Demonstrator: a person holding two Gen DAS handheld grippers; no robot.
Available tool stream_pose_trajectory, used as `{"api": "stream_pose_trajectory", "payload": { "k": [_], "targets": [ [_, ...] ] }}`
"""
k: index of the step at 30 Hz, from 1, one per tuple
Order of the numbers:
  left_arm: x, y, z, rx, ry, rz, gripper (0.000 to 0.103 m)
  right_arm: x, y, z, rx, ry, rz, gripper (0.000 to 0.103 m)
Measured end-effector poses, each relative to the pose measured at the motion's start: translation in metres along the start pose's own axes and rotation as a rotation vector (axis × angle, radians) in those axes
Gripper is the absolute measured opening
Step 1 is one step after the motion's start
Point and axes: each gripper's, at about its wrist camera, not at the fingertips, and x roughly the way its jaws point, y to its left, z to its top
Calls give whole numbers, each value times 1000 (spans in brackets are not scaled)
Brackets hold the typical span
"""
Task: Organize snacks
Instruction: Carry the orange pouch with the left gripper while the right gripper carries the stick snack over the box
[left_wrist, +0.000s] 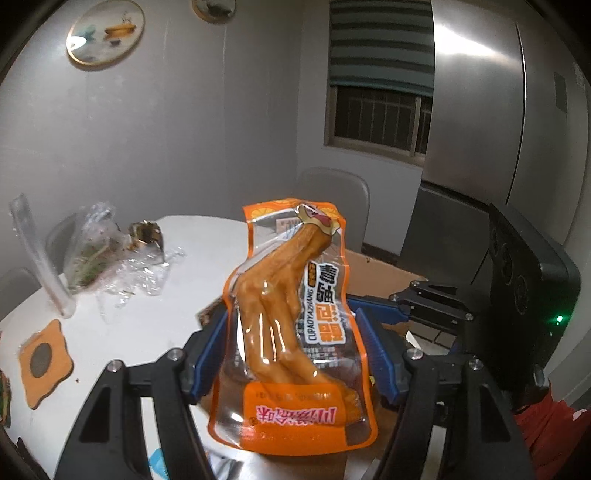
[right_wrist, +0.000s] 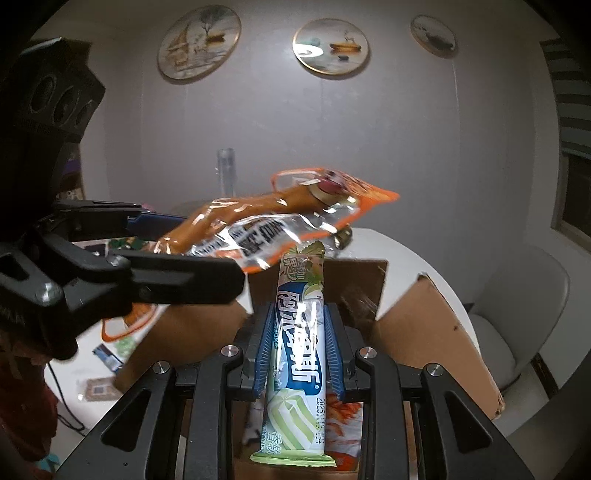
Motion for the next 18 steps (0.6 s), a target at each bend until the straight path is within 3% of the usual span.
{"api": "stream_pose_trajectory", "payload": {
  "k": [18],
  "targets": [
    [52, 6, -7, -10, 133, -1, 66, 34, -20, -7, 0, 92, 0, 23]
  ]
}}
